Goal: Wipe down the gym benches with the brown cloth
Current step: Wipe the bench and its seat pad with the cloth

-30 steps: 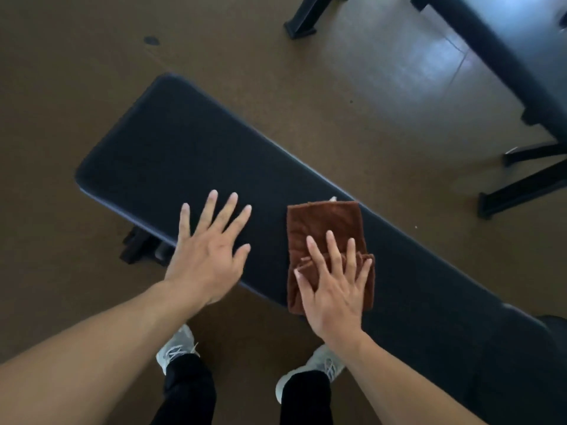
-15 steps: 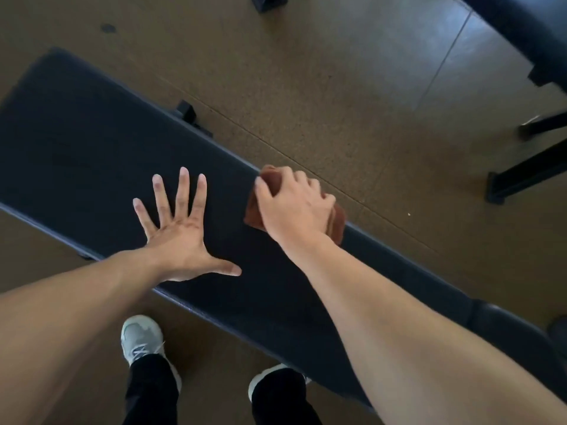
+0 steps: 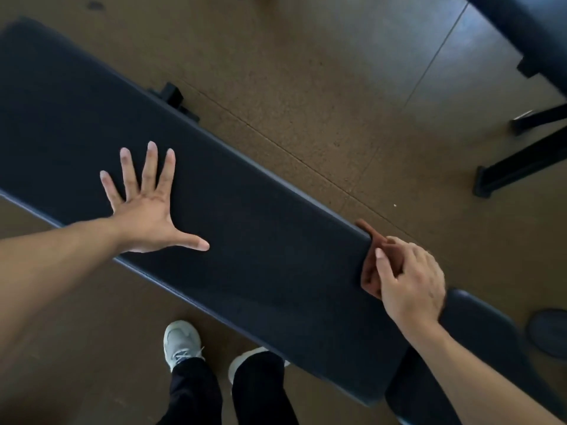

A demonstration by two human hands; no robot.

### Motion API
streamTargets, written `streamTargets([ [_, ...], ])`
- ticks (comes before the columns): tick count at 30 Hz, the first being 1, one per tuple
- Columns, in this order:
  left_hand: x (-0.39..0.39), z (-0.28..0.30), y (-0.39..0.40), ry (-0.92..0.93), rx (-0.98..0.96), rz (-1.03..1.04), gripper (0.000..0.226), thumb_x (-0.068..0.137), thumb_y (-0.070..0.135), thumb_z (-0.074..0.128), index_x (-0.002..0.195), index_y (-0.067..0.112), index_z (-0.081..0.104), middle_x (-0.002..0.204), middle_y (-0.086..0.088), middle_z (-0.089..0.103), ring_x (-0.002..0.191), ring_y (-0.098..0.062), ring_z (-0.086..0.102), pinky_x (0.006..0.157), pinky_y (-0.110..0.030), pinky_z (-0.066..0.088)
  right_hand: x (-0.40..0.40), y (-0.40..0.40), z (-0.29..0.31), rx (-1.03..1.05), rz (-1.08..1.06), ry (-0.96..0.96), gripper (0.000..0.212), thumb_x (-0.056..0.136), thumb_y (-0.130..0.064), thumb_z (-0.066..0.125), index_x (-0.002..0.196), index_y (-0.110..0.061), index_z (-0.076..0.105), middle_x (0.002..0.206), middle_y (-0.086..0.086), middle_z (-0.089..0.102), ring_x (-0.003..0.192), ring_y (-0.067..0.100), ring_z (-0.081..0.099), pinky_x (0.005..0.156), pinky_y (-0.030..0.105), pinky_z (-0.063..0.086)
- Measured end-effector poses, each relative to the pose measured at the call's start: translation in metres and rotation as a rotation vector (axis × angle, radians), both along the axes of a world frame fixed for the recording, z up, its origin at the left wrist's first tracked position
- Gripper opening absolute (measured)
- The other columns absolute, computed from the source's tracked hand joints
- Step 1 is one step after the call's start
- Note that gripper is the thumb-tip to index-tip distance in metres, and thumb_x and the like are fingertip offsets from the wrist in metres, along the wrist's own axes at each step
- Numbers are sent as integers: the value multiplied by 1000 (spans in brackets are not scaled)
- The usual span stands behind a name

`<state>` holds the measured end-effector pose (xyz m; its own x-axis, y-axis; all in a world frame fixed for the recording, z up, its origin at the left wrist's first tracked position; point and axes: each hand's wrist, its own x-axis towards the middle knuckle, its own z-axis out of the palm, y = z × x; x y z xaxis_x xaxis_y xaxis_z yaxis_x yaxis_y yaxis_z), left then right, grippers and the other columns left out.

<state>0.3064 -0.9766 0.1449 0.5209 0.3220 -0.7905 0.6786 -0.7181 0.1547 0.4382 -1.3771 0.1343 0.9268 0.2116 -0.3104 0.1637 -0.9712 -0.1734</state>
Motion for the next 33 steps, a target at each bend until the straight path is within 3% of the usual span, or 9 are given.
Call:
streamTargets([
  [6,-5,-6,3,-75,34,-43,164,45,90,73,147,36,-44,149,9,-58,139,-32,-52,114,-64,-27,-62,83,-15,25,-171,-111,68,96,-59,33,154,-25,46,165,2,42,157,26,26,131,54,5],
  [9,-10,-11,7,-180,8,1,144,60,89,66,155,37,-30,159,12,-45,143,-28,-47,115,-60,-27,-123,125,-12,110,162,-116,62,101,-57,42,152,-23,51,162,5,46,153,30,36,127,58,19],
  [12,-24,-15,17,-334,-10,47,90,93,73,42,162,40,-5,168,15,-25,151,-19,-36,120,-49,-24,-173,140,-14,87,708,-65,64,97,-63,56,150,-29,53,157,0,50,141,28,49,115,55,34],
  [14,-51,-17,24,-416,-9,-14,69,102,61,30,163,38,7,171,14,-14,154,-14,-28,125,-42,-19,-172,149,-22,8,813,-52,77,90,-69,60,156,-32,44,163,2,40,145,31,42,113,58,32],
  [19,-162,-26,32,-517,84,-114,72,98,67,11,163,36,10,172,10,-7,156,-8,-22,129,-38,-8,-165,200,-23,-45,725,-3,86,93,-78,39,166,-40,15,177,3,4,162,40,-9,125,66,-11],
  [23,-210,-31,44,-490,220,2,73,101,64,12,164,28,5,172,5,-7,157,-10,-16,129,-39,-4,-165,313,-26,47,673,32,80,97,-74,29,166,-38,11,177,3,0,161,39,-15,123,68,-13],
  [26,-217,-28,50,-481,289,253,69,106,53,24,164,24,-1,172,3,-9,157,-10,-15,129,-38,-4,-181,364,-34,77,814,-11,85,96,-69,44,167,-35,14,177,3,2,161,39,-10,123,70,-6],
  [30,-194,-19,49,-522,293,311,68,106,38,37,164,22,6,173,0,-4,158,-14,-10,129,-37,-3,-195,292,-35,38,974,-85,94,92,-52,67,167,-34,14,177,2,8,163,36,0,124,72,9],
  [33,-169,-15,38,-541,194,243,66,106,38,42,164,22,14,173,-1,2,159,-18,-7,129,-39,-1,-198,164,-32,-49,827,-122,95,85,-50,74,165,-34,24,176,0,14,162,35,10,124,72,14],
])
